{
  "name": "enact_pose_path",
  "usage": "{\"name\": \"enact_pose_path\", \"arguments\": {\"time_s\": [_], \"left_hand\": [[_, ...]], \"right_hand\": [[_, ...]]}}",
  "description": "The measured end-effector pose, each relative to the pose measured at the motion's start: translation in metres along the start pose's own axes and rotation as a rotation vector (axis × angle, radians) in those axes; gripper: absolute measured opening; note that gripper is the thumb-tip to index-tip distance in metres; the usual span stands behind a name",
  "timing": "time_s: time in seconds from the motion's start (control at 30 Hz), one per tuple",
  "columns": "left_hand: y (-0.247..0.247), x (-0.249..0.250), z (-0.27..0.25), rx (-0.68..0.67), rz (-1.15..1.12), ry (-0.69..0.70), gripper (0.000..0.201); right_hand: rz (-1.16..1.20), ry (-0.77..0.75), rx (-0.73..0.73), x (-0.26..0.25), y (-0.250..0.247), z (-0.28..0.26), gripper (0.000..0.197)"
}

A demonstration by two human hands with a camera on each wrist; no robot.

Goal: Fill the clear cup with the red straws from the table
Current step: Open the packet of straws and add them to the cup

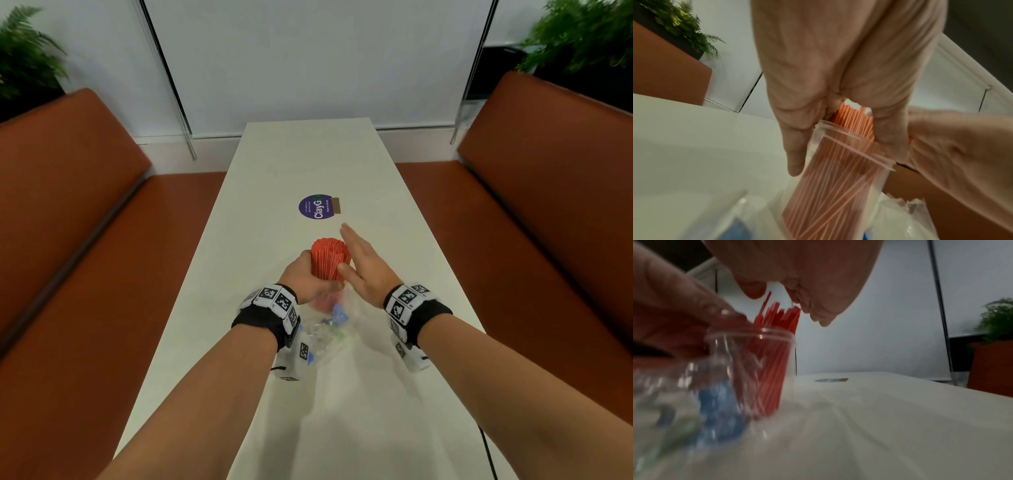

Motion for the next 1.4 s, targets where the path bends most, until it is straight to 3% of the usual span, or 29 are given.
{"name": "enact_pose_path", "arguments": {"time_s": [0.2,0.37,0.5,0.63,0.73,0.87,0.97,1.17,1.3,1.4], "left_hand": [[0.0,0.0,-0.002,-0.016,-0.013,-0.019,0.072],[-0.003,0.0,-0.004,-0.013,-0.02,-0.027,0.091],[-0.004,-0.002,0.0,-0.01,-0.005,-0.029,0.071],[-0.003,0.001,0.003,-0.002,0.055,0.017,0.065],[-0.003,0.004,0.001,-0.005,0.081,0.037,0.063],[-0.003,0.003,0.002,-0.021,0.126,0.045,0.068],[-0.005,0.004,0.002,-0.003,0.166,0.059,0.047],[0.0,-0.001,-0.001,0.019,0.048,0.038,0.077],[-0.001,-0.005,0.0,0.027,0.036,-0.013,0.069],[0.0,-0.003,0.0,0.014,0.086,-0.031,0.063]], "right_hand": [[-0.051,0.014,-0.15,-0.009,0.011,0.014,0.061],[-0.196,0.042,-0.258,-0.022,0.019,0.038,0.062],[-0.327,-0.013,-0.195,-0.021,0.014,0.037,0.052],[-0.242,-0.171,-0.159,-0.024,0.012,0.029,0.052],[-0.173,-0.18,-0.21,-0.026,0.015,0.029,0.048],[-0.004,-0.161,-0.226,-0.027,0.012,0.027,0.062],[-0.044,-0.181,-0.223,-0.027,0.013,0.024,0.069],[-0.267,-0.13,-0.196,-0.024,0.017,0.037,0.045],[-0.304,-0.063,-0.159,-0.025,0.018,0.039,0.046],[-0.316,-0.042,-0.07,-0.024,0.014,0.032,0.058]]}}
Point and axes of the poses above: each hand's wrist, its own z-axis towards the middle knuckle, its own y-axis out of the palm, x = y × z, the point moved 1 cm from there along z, towards the middle knuckle, and after that the axes turned 13 degrees about z, right-handed, at the moved point
